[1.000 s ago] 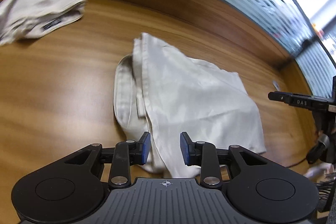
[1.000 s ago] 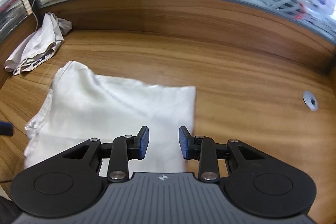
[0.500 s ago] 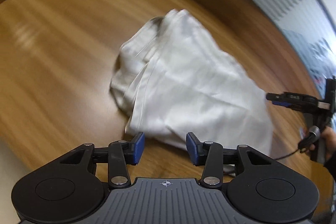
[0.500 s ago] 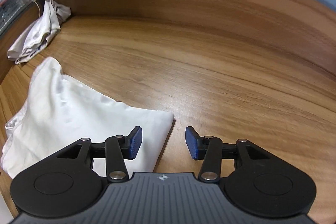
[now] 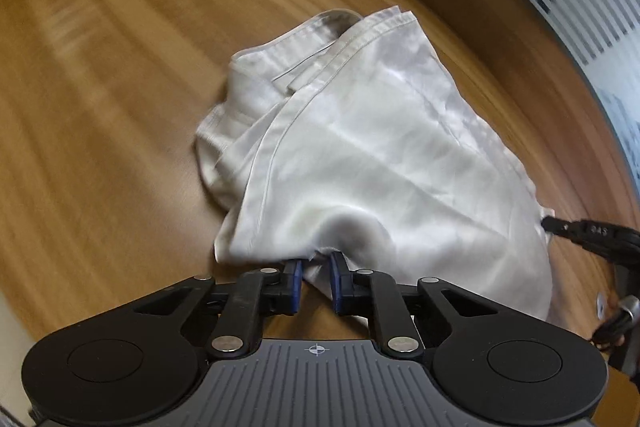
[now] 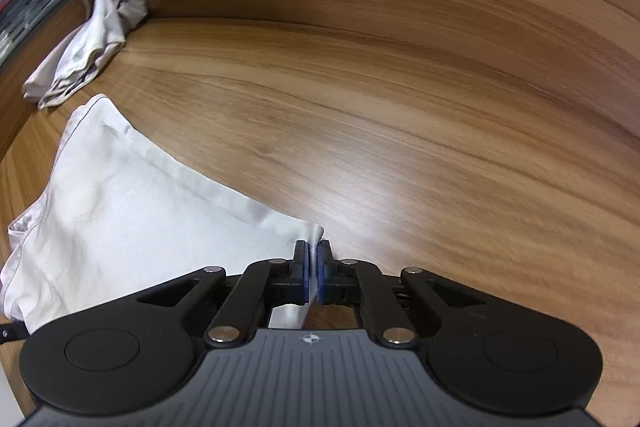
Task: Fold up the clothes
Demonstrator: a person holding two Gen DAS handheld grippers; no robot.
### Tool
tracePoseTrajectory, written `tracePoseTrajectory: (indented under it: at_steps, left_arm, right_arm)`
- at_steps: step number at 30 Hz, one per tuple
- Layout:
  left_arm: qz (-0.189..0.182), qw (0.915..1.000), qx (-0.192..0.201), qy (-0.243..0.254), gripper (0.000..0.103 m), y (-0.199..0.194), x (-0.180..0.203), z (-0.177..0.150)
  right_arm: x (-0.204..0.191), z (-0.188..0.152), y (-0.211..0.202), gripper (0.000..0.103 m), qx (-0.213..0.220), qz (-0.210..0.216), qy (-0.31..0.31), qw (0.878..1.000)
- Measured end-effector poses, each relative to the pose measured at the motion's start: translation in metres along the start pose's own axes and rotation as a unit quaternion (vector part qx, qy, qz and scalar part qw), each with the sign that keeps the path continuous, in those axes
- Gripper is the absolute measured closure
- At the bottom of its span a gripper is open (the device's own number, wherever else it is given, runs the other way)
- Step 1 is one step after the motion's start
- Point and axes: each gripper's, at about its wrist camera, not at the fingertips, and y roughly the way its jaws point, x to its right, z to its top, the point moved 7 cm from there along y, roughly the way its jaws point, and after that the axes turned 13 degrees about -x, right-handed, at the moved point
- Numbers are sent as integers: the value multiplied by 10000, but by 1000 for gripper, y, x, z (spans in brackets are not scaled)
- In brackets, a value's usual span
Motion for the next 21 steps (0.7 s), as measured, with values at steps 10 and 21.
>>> tracePoseTrajectory:
  at_steps: [10, 21]
  left_arm:
    - [-145, 9912, -132, 1312, 87, 18, 34, 88]
    - [-288, 9493, -616, 3068, 87, 60, 104, 135]
  right_arm:
    - [29, -90, -32, 99, 462, -264, 1639, 9850]
    - [-11, -210, -53, 99, 1107, -594, 3545, 9266]
